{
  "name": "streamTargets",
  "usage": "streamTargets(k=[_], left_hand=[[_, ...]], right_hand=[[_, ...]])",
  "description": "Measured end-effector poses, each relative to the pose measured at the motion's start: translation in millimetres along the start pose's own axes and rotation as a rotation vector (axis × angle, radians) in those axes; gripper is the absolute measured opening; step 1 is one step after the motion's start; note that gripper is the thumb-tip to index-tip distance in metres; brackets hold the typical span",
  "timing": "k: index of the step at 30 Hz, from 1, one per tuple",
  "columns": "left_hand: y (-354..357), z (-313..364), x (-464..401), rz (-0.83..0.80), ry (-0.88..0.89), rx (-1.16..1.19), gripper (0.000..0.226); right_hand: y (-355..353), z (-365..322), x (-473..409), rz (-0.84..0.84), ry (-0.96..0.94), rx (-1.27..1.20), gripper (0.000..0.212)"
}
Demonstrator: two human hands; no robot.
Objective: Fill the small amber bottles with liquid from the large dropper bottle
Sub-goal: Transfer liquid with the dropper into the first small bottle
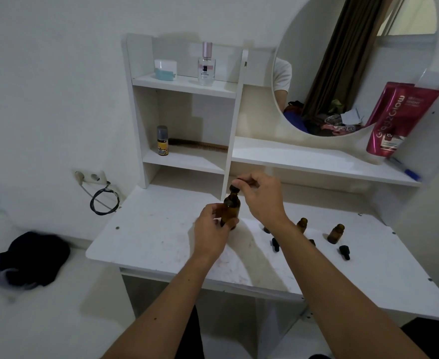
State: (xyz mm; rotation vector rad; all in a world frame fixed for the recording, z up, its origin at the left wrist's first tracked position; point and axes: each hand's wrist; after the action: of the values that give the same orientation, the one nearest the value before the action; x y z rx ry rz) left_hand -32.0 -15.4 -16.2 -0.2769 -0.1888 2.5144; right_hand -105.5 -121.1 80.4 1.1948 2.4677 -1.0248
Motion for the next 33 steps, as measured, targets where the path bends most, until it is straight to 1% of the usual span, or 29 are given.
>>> streamTargets(k=[9, 13, 16, 20, 23, 26, 29, 33], left_hand=[[2, -3, -2, 0.002, -0.013, -0.031, 0.046], [1, -3, 0, 0.003, 0.003, -0.046, 0.044], [1, -3, 2, 0.013, 0.007, -0.050, 0.046], [1, 0, 10, 0.056, 0.016, -0.072, 0.056], [1, 5, 19, 0.072, 0.040, -0.071, 0.050], [2, 6, 28, 0.071, 0.026, -0.056, 0.045], [10, 4, 36, 0.022, 0.030, -0.019, 0.041], [29, 7, 41, -0.102, 0.066, -0.012, 0.037]], right_hand=[[6, 7, 4, 0.009, -0.002, 0.049, 0.002], [-3, -1, 3, 0.033, -0.017, 0.024, 0.008], [-14, -9, 0, 0.061, -0.064, 0.022, 0.013], [-31, -20, -6, 0.129, -0.080, -0.029, 0.014], [-45, -23, -6, 0.196, -0.080, -0.071, 0.014], [-58, -18, 1, 0.229, -0.078, -0.075, 0.014], [-71, -6, 14, 0.236, -0.050, -0.070, 0.014], [-87, 16, 31, 0.236, 0.009, -0.030, 0.015]])
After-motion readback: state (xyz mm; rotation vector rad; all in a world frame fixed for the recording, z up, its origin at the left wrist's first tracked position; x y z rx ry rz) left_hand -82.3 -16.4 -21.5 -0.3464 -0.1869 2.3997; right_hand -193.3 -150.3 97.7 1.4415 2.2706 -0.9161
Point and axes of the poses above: each hand's wrist, its own x-axis away from the middle knuckle, its own y-axis out of the palm, z = x × y, and after that the axes turned 3 degrees about -z, right-handed
